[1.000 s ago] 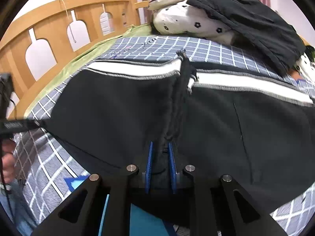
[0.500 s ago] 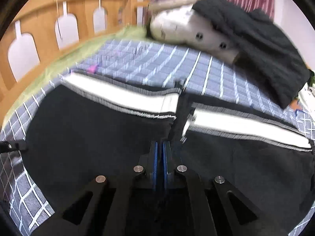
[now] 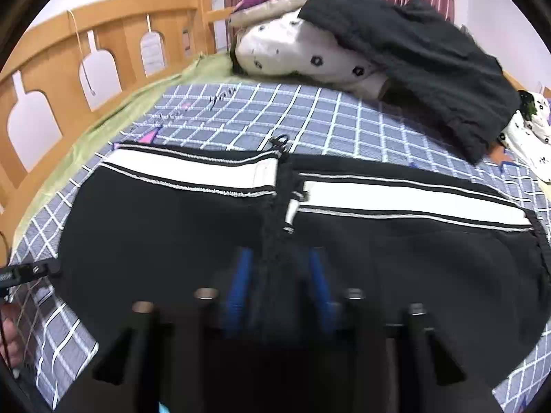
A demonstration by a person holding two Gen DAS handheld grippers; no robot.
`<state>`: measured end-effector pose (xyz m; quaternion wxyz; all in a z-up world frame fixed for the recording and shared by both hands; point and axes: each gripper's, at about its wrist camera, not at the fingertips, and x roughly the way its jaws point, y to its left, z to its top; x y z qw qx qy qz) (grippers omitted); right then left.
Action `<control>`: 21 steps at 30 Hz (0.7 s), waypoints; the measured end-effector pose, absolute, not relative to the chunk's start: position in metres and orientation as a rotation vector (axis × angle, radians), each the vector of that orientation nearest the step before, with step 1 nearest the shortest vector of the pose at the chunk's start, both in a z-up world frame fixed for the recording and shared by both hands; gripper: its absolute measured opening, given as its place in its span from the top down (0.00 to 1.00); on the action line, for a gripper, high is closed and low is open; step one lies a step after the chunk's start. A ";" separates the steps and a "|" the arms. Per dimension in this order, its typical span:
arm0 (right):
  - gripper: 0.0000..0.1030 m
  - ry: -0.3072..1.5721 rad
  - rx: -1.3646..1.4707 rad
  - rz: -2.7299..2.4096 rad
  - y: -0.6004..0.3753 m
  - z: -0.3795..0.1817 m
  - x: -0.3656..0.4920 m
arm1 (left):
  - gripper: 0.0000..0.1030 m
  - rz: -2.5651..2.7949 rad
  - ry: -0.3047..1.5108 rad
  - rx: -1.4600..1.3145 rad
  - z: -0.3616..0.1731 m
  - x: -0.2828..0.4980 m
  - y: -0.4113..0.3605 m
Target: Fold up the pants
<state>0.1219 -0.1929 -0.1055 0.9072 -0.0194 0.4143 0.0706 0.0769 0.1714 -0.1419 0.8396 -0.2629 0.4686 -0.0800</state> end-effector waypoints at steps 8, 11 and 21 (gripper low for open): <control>0.56 0.835 -0.024 0.082 -0.241 -0.105 0.070 | 0.70 -0.128 0.986 -0.516 -0.140 0.076 0.164; 0.60 0.909 0.058 0.089 -0.263 -0.124 0.066 | 0.70 -0.113 0.978 -0.481 -0.138 0.075 0.159; 0.60 0.899 0.161 0.088 -0.286 -0.147 0.052 | 0.59 -0.081 0.955 -0.410 -0.141 0.077 0.163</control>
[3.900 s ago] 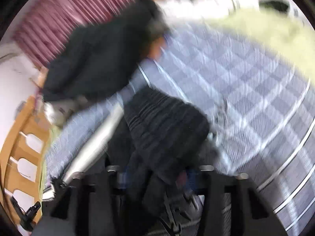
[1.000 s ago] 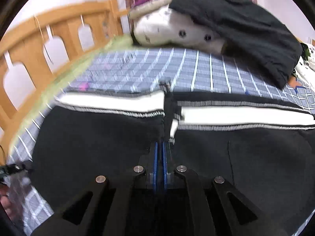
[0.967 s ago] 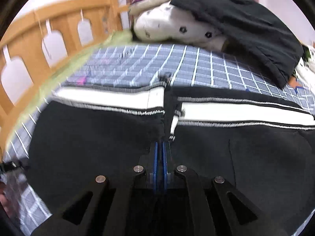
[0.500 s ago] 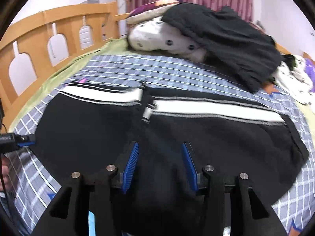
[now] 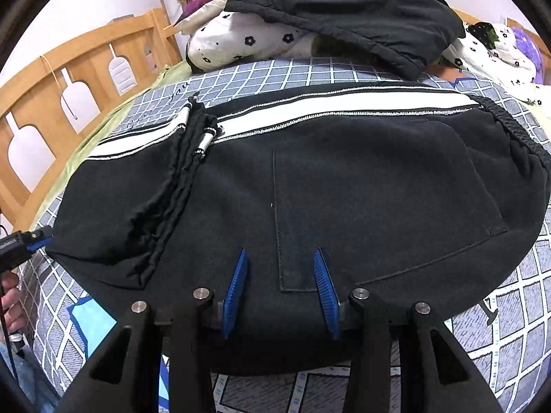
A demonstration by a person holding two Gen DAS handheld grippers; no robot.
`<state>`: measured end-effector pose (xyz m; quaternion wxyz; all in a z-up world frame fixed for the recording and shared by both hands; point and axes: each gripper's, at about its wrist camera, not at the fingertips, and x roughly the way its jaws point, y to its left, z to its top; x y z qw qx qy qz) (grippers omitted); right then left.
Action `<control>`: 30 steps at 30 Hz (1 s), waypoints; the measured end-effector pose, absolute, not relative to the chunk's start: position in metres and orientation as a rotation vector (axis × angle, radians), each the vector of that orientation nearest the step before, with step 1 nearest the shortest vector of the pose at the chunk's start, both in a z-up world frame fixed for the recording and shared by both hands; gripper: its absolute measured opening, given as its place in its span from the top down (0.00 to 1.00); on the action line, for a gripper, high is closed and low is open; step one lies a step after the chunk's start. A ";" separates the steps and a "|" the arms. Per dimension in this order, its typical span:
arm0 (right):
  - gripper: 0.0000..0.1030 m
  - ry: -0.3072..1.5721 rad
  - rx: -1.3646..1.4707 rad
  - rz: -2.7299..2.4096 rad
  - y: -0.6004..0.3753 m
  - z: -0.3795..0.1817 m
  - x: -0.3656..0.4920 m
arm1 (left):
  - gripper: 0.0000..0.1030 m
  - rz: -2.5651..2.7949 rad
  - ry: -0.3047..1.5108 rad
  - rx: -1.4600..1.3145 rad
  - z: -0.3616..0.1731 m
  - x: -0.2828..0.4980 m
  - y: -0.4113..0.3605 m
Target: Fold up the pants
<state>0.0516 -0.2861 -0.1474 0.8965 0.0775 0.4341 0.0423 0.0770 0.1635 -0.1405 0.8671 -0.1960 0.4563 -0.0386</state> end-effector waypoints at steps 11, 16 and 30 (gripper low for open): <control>0.60 0.835 0.152 0.081 -0.306 -0.120 0.032 | 0.94 0.083 0.835 -0.212 -0.103 0.068 0.135; 0.60 0.743 0.128 0.071 -0.326 -0.095 0.013 | 0.95 -0.018 0.725 -0.143 -0.040 0.063 0.094; 0.60 0.721 0.170 0.020 -0.372 -0.087 -0.015 | 0.55 0.151 0.964 -0.322 -0.118 0.076 0.134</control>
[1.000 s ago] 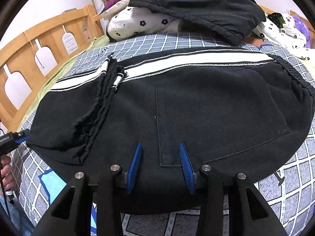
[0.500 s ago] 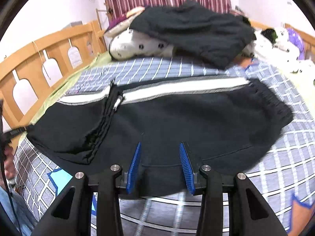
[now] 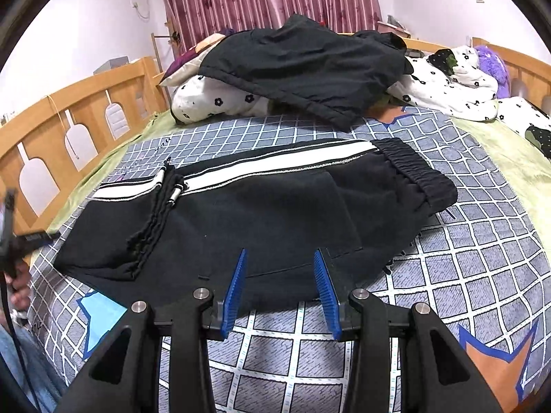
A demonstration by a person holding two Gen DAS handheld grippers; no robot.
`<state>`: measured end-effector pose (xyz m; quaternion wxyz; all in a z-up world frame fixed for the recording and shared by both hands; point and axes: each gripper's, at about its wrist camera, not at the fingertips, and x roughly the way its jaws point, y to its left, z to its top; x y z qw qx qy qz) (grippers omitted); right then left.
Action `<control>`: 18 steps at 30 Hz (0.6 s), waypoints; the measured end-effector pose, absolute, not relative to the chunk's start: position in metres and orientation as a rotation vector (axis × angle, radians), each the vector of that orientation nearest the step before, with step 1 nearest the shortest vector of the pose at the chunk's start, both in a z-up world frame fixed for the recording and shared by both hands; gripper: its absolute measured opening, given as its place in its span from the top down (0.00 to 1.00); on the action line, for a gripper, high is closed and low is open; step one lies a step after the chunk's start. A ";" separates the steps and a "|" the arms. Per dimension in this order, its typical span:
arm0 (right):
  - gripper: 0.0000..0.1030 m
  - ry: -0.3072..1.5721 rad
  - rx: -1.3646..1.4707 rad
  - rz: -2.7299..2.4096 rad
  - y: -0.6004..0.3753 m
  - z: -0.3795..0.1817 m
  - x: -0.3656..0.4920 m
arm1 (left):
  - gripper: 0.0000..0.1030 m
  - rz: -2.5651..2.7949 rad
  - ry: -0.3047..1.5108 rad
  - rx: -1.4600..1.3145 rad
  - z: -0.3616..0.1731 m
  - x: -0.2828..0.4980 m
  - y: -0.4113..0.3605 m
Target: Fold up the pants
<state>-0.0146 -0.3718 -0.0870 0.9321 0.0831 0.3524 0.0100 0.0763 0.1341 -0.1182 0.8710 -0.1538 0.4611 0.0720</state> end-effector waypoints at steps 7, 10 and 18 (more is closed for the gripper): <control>0.60 0.731 0.100 0.067 -0.345 -0.088 -0.012 | 0.52 0.026 0.906 -0.457 -0.142 0.059 0.151; 0.60 0.741 0.075 0.099 -0.329 -0.089 -0.008 | 0.52 0.002 0.890 -0.462 -0.144 0.058 0.152; 0.60 0.812 0.049 0.126 -0.303 -0.108 0.006 | 0.79 0.025 0.873 -0.423 -0.138 0.076 0.142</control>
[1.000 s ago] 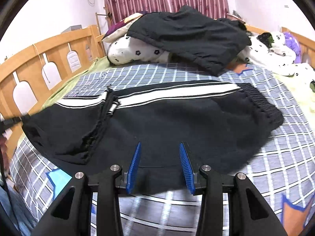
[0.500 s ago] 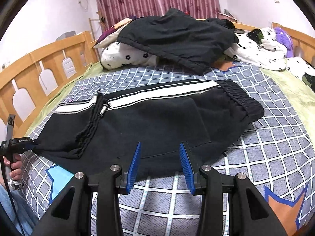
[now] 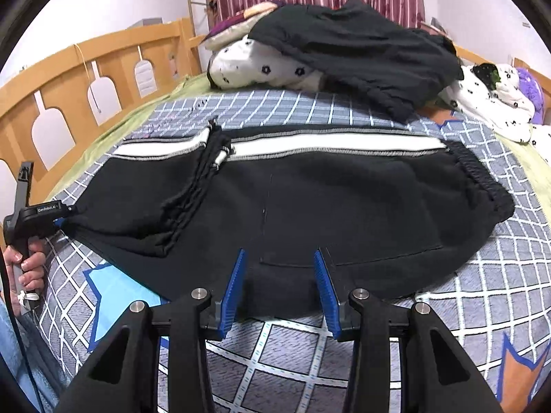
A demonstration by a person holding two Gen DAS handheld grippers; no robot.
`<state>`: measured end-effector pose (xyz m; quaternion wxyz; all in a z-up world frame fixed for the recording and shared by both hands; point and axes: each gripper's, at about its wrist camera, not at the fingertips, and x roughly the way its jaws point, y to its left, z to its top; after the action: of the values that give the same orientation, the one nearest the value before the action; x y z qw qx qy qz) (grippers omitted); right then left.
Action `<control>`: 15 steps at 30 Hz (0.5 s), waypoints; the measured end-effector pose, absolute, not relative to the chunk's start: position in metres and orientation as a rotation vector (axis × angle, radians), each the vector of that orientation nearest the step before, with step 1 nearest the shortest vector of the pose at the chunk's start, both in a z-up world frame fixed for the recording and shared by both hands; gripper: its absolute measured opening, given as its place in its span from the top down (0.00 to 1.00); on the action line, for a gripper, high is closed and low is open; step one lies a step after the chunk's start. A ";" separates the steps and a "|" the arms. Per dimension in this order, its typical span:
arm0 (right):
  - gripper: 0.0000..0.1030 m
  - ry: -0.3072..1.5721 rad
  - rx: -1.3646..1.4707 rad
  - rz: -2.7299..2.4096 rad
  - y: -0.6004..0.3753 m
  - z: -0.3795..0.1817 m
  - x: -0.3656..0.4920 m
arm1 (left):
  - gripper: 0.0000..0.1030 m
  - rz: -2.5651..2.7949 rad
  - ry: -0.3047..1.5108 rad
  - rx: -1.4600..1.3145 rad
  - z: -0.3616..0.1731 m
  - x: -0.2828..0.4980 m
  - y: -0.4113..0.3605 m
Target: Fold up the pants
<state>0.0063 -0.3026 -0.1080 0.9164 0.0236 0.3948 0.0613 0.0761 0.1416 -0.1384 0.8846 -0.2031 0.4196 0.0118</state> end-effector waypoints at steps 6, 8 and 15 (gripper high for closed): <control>0.60 0.815 0.052 0.096 -0.308 -0.108 0.009 | 0.84 0.080 0.695 -0.159 -0.072 0.062 0.088; 0.60 0.802 0.061 0.085 -0.314 -0.104 0.007 | 0.84 0.045 0.643 -0.123 -0.046 0.058 0.064; 0.60 0.748 0.081 -0.013 -0.362 -0.089 -0.011 | 0.85 -0.211 0.562 0.012 0.009 0.059 -0.075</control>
<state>-0.0107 -0.3619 -0.0892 0.9301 0.0397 0.3651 -0.0063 0.0594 -0.0751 0.0089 0.9553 0.0061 0.2768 -0.1038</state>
